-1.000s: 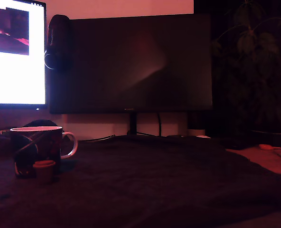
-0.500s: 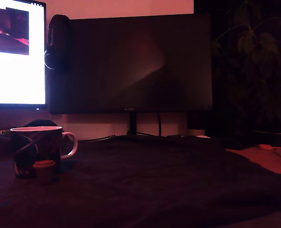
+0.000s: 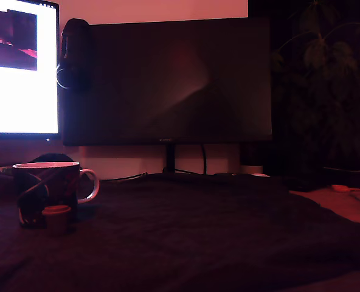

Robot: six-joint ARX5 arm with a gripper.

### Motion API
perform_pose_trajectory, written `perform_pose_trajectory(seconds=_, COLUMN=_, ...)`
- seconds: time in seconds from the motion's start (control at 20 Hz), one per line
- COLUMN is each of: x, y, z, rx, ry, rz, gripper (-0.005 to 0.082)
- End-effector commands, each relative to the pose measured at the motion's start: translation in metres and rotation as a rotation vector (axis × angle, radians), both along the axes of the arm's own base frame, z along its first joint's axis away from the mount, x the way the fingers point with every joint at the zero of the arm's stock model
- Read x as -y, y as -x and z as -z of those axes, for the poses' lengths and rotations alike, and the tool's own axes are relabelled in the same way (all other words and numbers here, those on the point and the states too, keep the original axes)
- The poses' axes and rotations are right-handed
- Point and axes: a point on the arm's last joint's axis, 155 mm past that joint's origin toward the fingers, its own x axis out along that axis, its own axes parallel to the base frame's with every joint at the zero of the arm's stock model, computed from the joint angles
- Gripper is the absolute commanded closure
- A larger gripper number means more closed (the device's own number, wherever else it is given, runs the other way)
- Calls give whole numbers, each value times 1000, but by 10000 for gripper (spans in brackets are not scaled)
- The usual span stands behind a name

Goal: Pick up the coffee capsules on the table and drop them inside the coffee cup

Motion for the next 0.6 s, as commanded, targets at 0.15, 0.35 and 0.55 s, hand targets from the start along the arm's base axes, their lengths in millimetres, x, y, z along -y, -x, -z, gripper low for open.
perform_pose_trajectory(seconds=0.15, x=5, y=-1, z=24, rx=-67, ry=-34, rz=17, gripper=152)
perform_pose_trajectory(seconds=0.35, x=7, y=-6, z=34, rx=-108, ry=-55, rz=15, gripper=152)
perform_pose_trajectory(seconds=0.55, x=10, y=-14, z=41, rx=-129, ry=-67, rz=10, gripper=152)
